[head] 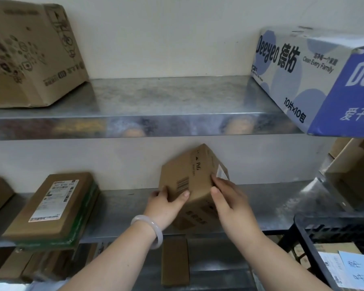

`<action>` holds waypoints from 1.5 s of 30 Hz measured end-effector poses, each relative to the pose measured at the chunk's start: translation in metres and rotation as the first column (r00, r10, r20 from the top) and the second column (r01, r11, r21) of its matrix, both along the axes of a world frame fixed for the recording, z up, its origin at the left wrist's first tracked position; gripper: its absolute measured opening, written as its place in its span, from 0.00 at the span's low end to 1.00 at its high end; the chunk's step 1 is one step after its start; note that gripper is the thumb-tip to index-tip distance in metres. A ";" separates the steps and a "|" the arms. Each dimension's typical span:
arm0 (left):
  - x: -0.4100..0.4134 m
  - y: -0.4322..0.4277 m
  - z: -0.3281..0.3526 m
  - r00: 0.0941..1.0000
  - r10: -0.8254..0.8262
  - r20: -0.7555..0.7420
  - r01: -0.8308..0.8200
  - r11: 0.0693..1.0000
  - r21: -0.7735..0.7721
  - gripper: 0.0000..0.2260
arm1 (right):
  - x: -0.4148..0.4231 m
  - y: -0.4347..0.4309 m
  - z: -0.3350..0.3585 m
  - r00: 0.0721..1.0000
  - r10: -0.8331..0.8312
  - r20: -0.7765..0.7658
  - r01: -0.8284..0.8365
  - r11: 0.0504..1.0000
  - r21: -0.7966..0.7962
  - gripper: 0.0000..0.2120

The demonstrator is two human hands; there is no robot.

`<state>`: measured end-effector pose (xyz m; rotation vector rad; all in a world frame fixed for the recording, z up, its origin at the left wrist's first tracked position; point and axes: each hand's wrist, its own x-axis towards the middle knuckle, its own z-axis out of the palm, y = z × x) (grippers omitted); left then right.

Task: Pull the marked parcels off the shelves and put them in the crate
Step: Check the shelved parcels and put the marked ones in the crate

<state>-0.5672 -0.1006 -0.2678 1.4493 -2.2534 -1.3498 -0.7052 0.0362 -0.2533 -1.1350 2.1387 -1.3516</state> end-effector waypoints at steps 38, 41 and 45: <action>-0.017 0.004 0.004 0.969 -0.217 -0.122 0.190 0.961 -0.203 0.29 | -0.027 0.006 -0.012 0.916 0.038 -0.399 0.076 0.961 0.265 0.29; 0.001 0.000 0.008 0.978 -0.206 -0.029 0.188 0.935 -0.300 0.32 | -0.024 0.005 0.004 0.828 0.130 -0.546 0.087 0.931 0.354 0.37; 0.049 -0.008 0.017 0.985 -0.125 0.115 0.168 0.818 -0.550 0.33 | 0.012 -0.005 0.021 0.777 0.181 -0.603 0.003 0.956 0.292 0.37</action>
